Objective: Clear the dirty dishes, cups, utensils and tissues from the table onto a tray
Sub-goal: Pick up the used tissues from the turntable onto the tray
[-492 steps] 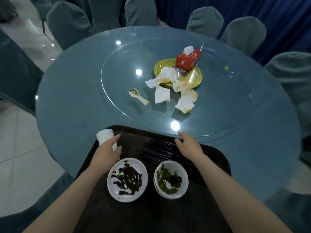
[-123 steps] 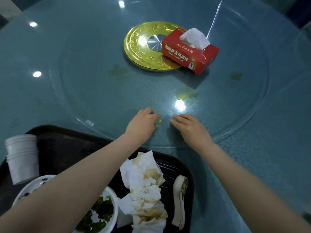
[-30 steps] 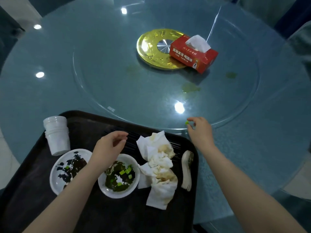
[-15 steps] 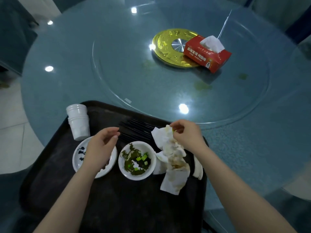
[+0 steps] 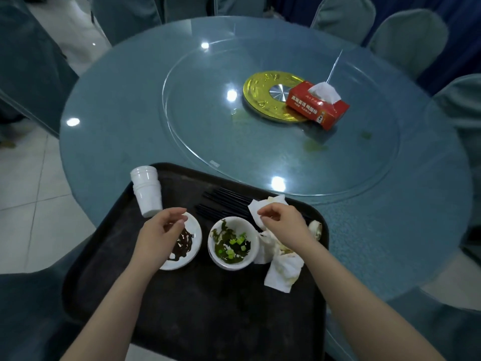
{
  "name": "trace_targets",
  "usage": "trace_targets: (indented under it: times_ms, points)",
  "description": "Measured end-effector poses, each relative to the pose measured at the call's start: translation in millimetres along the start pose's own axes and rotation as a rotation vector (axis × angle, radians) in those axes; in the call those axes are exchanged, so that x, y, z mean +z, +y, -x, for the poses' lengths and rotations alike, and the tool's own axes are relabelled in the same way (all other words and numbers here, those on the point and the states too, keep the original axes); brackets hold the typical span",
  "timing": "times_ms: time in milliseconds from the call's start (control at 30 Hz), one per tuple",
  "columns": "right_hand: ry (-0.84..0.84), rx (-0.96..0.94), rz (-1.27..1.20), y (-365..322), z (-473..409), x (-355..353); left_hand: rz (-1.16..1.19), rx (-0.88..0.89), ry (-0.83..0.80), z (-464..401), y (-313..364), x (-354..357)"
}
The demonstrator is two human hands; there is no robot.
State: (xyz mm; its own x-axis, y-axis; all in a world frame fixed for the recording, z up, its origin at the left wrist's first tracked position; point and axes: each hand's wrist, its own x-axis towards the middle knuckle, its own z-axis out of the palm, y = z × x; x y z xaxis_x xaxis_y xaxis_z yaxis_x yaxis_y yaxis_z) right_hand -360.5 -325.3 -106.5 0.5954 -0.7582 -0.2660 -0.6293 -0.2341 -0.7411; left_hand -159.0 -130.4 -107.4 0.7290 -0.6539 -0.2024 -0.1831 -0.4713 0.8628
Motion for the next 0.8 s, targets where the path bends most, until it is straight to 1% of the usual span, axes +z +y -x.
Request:
trace_targets:
  times_ms: [133, 267, 367, 467, 600, 733, 800]
  points:
    - [0.140, 0.025, 0.228, 26.9, -6.5, -28.8, -0.014, 0.028, -0.030, -5.0, 7.7, 1.8]
    - [0.199, 0.084, 0.407, 61.9, -22.7, -60.8, -0.022, 0.032, -0.022, -13.8, 20.4, 10.2]
    - [0.186, 0.143, 0.452, 89.7, -42.5, -83.8, -0.039, 0.045, -0.037, -24.5, 25.1, 18.5]
    - [0.135, 0.145, 0.474, 110.9, -67.5, -100.5, -0.053, 0.072, -0.056, -39.6, 31.0, 29.5]
    - [0.021, 0.139, 0.673, 125.5, -91.8, -107.5, -0.132, 0.100, -0.106, -59.7, 41.9, 45.3]
    - [0.061, 0.126, 0.665, 129.4, -103.5, -101.9, -0.223, 0.142, -0.138, -81.0, 48.4, 59.7]
    - [0.024, 0.112, 0.725, 130.9, -106.0, -102.4, -0.242, 0.135, -0.172, -92.0, 53.6, 69.1]
